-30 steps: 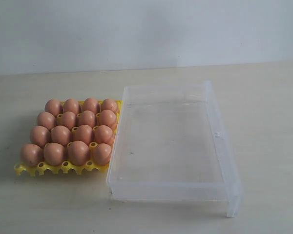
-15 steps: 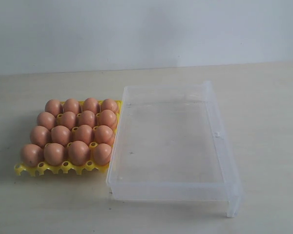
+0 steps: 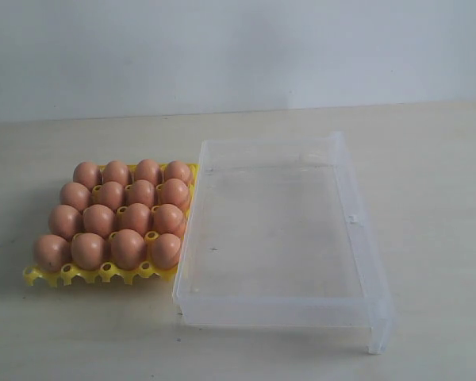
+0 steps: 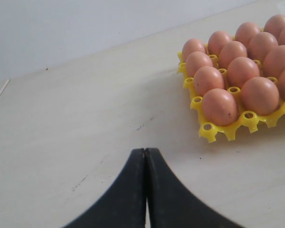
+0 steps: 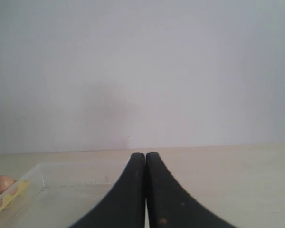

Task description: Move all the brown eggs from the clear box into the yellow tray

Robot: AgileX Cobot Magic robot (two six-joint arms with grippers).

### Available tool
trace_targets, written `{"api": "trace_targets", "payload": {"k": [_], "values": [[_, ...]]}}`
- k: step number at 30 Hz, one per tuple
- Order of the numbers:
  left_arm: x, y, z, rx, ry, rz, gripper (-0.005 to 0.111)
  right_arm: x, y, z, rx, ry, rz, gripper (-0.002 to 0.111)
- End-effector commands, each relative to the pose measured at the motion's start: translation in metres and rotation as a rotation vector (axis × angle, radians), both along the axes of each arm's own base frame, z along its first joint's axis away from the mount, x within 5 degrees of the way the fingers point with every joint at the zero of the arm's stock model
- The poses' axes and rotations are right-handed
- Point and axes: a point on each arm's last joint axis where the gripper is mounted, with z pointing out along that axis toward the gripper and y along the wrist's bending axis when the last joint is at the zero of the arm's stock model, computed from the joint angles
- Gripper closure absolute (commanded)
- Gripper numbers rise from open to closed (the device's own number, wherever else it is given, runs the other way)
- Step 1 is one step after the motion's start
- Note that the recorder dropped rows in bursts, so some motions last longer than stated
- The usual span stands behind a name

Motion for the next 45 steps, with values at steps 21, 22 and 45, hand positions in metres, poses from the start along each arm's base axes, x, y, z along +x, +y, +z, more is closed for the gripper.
{"api": "trace_targets", "payload": {"k": [21, 22, 45], "values": [[-0.0003, -0.0001, 0.0021, -0.005, -0.015, 0.0, 0.107, -0.0004, -0.0004, -0.0003, 0.083, 0.0, 0.0, 0.108], [-0.0003, -0.0001, 0.0021, -0.005, -0.015, 0.0, 0.107, -0.0004, -0.0004, -0.0003, 0.083, 0.0, 0.0, 0.108], [-0.0003, -0.0001, 0.0021, -0.005, -0.015, 0.0, 0.107, -0.0003, -0.0012, -0.0007, 0.082, 0.004, -0.015, 0.108]]}}
